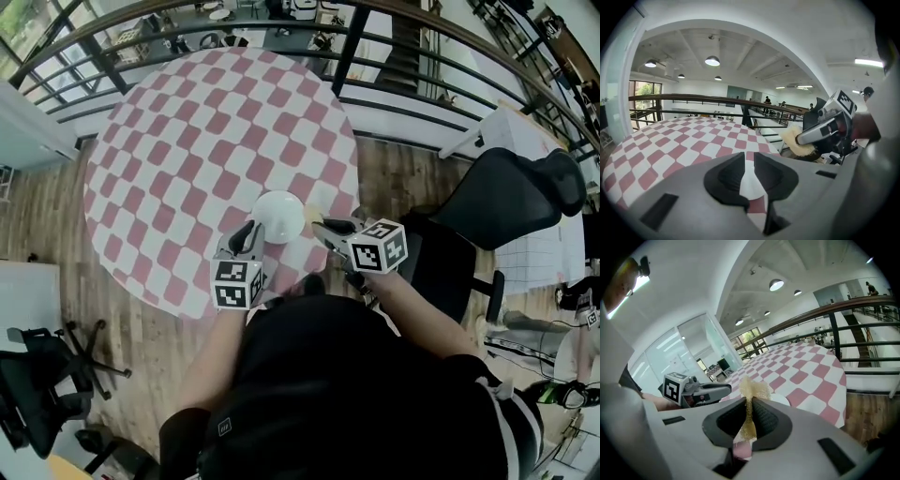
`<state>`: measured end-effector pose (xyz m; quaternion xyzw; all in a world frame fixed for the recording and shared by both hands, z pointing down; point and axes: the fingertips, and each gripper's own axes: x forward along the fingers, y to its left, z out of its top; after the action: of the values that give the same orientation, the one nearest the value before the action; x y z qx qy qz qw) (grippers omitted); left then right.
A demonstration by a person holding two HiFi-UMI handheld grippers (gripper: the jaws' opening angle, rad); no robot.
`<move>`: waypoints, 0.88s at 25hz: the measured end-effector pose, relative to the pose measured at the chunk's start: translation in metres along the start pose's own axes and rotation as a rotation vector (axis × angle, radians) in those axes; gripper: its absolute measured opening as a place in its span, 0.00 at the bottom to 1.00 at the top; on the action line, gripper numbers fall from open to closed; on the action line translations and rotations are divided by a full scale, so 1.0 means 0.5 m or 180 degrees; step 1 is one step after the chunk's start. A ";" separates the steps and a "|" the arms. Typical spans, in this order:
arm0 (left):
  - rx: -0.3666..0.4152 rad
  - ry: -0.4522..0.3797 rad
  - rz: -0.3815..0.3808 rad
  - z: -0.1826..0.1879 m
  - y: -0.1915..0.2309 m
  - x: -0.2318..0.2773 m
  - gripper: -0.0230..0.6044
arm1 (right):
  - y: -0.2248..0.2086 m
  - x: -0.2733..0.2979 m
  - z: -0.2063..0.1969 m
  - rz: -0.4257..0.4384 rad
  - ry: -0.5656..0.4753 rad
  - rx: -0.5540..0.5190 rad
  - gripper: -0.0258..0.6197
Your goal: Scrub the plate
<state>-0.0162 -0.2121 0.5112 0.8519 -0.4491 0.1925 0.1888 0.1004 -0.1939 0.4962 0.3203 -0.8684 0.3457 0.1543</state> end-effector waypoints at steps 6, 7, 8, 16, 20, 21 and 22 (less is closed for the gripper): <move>-0.0136 -0.0180 -0.0217 0.061 -0.066 -0.054 0.14 | 0.055 -0.051 0.075 0.0310 -0.0361 -0.0162 0.10; -0.0140 -0.0222 -0.0245 0.073 -0.074 -0.063 0.14 | 0.064 -0.062 0.089 0.0354 -0.0429 -0.0200 0.10; -0.0143 -0.0267 -0.0272 0.085 -0.082 -0.073 0.14 | 0.074 -0.072 0.104 0.0396 -0.0498 -0.0245 0.10; -0.0081 -0.0610 -0.0230 0.190 -0.089 -0.157 0.14 | 0.134 -0.149 0.210 0.0545 -0.0991 -0.0544 0.10; 0.0092 -0.0744 -0.0190 0.246 -0.088 -0.191 0.12 | 0.162 -0.184 0.251 0.0549 -0.1166 -0.0705 0.10; 0.0129 -0.0785 -0.0192 0.259 -0.090 -0.199 0.12 | 0.168 -0.192 0.260 0.0553 -0.1208 -0.0744 0.10; 0.0152 -0.0829 -0.0192 0.271 -0.091 -0.207 0.11 | 0.173 -0.200 0.268 0.0554 -0.1250 -0.0776 0.10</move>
<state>-0.0105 -0.1835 0.3373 0.8870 -0.4392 0.0852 0.1142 0.1113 -0.1944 0.3083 0.2844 -0.9413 0.1814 -0.0104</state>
